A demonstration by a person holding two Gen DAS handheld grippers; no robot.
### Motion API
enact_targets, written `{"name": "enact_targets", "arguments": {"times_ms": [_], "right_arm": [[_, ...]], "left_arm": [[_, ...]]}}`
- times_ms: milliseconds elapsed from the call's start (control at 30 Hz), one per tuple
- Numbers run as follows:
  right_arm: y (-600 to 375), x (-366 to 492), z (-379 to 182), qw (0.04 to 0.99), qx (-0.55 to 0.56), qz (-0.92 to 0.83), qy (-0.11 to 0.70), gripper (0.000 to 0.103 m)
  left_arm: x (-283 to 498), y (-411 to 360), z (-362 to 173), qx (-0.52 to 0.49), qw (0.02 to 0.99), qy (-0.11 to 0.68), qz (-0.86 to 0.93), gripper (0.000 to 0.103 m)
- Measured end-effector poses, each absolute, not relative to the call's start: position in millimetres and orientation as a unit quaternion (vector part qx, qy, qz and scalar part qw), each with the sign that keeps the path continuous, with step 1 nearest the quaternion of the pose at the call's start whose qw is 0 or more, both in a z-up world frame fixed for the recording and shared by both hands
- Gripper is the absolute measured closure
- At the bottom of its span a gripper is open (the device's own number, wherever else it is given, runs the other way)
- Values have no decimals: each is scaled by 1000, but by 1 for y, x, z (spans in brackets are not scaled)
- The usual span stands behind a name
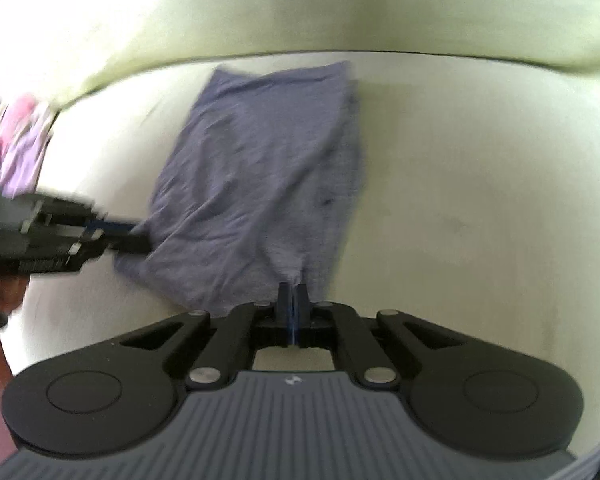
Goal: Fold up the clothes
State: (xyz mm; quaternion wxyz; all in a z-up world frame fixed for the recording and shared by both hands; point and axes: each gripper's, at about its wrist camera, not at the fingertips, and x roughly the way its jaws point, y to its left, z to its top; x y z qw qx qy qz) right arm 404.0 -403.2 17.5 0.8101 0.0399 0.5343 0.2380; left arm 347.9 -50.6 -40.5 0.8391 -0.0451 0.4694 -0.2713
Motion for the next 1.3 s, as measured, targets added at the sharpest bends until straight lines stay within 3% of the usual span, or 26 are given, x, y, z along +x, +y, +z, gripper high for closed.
{"name": "enact_targets", "arguments": {"times_ms": [167,233,300,333,533,600,633,767,833,867,900,1067,1300], "right_arm": [[-405,406,26,809,35,251,531,103],[-401,412,33,815,50,254,518,97],[-396,420,36,821,59,258,506,79],[-394,424,36,821,59,261,504,77],[-380,438,20,806,50,275,522,77],[-379,440,15,801,42,276,530,103],[-381,442,12,800,41,272,533,103],[-400,447,11,807,51,241,536,102],[-406,441,19,812,60,238,530,96],[-408,438,23,814,61,238,526,89],[-406,431,29,817,49,243,520,81],[-365,373,43,805,-157,323,473,82],[-321,312,23,771,-378,371,353,84]], "left_arm": [[349,-46,-38,-61,836,476,-266,93],[350,-42,-35,-73,837,475,-263,88],[355,-33,-26,-96,845,463,-251,81],[360,-29,-23,-107,850,456,-243,75],[389,-30,-33,-120,846,463,-235,70],[398,-38,-46,-92,842,477,-235,81],[398,-38,-46,-84,846,473,-233,87],[393,-31,-39,-84,852,471,-212,88],[383,-27,-30,-82,858,467,-197,84],[370,-28,-20,-67,868,455,-187,67],[364,-30,-14,-51,873,447,-186,63],[295,-88,-2,211,866,373,-258,62],[235,-131,-40,450,798,233,-327,62]]}}
